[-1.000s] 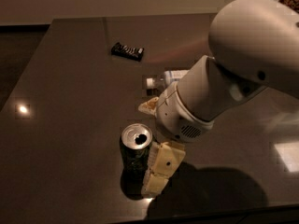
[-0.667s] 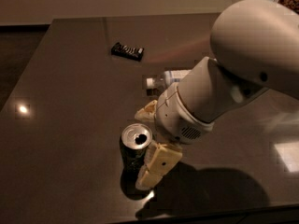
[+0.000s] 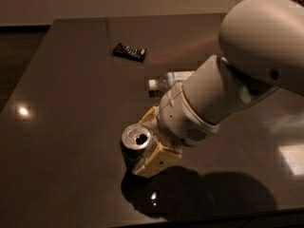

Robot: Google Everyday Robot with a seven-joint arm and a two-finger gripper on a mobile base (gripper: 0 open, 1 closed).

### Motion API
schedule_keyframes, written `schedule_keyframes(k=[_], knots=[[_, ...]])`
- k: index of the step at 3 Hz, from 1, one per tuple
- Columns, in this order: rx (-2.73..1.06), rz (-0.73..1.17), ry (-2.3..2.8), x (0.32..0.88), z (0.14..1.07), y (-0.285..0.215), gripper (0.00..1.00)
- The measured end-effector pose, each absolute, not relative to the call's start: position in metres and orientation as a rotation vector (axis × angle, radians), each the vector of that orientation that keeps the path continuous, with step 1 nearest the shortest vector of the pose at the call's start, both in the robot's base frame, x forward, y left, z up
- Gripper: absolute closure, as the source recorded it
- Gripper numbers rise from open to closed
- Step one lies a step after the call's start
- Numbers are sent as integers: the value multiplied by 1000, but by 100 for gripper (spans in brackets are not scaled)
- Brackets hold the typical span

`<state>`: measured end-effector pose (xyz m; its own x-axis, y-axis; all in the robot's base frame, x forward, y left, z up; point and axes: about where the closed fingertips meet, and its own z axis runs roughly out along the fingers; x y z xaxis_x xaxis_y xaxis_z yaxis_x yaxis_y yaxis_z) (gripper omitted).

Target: Knock green can over

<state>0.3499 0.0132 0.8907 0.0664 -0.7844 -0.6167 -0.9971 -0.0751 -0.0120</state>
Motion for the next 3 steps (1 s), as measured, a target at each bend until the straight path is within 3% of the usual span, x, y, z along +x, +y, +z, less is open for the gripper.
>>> schedule_keyframes(k=[1, 2, 3], knots=[[-1941, 629, 1770, 350, 901, 14, 89], [-1990, 578, 1807, 360, 915, 10, 100], [-2118, 377, 1912, 387, 933, -3, 100]])
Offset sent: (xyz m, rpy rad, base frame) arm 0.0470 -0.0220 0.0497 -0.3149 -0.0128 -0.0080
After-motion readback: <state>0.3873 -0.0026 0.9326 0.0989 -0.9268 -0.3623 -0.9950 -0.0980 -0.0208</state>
